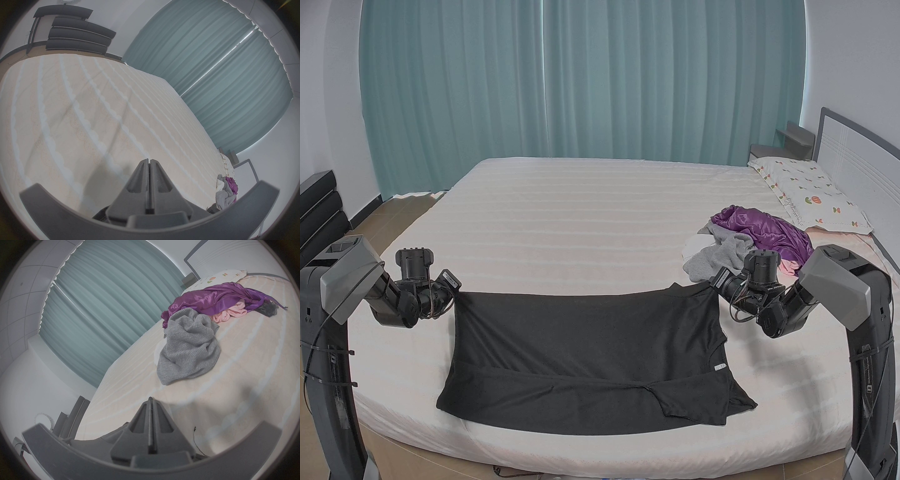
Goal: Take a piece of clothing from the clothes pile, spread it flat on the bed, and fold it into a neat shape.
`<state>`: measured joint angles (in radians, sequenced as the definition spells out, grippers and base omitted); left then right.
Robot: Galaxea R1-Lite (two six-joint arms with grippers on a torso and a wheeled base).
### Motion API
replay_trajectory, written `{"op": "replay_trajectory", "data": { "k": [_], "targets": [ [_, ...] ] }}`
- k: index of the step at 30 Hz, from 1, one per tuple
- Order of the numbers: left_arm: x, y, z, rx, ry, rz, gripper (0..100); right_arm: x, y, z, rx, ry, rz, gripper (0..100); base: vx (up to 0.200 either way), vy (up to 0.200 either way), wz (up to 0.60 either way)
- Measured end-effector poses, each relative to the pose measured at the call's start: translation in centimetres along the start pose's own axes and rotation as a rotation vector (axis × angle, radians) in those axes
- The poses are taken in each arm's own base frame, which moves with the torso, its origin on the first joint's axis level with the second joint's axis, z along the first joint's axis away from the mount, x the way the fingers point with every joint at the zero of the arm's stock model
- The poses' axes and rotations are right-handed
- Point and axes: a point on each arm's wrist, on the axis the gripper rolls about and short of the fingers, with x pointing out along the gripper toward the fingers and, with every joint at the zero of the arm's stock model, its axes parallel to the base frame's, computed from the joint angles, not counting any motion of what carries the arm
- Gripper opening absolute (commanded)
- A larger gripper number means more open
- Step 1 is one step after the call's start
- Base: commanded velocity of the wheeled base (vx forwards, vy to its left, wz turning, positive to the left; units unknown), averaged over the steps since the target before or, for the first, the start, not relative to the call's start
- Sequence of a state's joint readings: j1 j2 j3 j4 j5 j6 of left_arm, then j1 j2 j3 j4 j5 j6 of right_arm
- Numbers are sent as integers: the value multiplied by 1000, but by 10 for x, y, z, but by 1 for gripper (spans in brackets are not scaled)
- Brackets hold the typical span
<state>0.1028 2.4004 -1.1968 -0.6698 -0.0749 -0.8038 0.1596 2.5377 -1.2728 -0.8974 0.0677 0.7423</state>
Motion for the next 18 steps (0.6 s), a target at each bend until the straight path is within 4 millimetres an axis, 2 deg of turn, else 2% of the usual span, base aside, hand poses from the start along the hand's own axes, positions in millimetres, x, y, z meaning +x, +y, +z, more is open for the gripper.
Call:
{"op": "replay_trajectory", "data": {
  "k": [7, 18],
  "targets": [
    [-5, 5, -4, 8, 19, 21, 0, -9, -6, -6, 1, 38, -23, 0, 0, 0, 0],
    [-34, 16, -21, 64, 81, 70, 0, -41, -11, -16, 14, 127, -31, 0, 0, 0, 0]
  ]
}}
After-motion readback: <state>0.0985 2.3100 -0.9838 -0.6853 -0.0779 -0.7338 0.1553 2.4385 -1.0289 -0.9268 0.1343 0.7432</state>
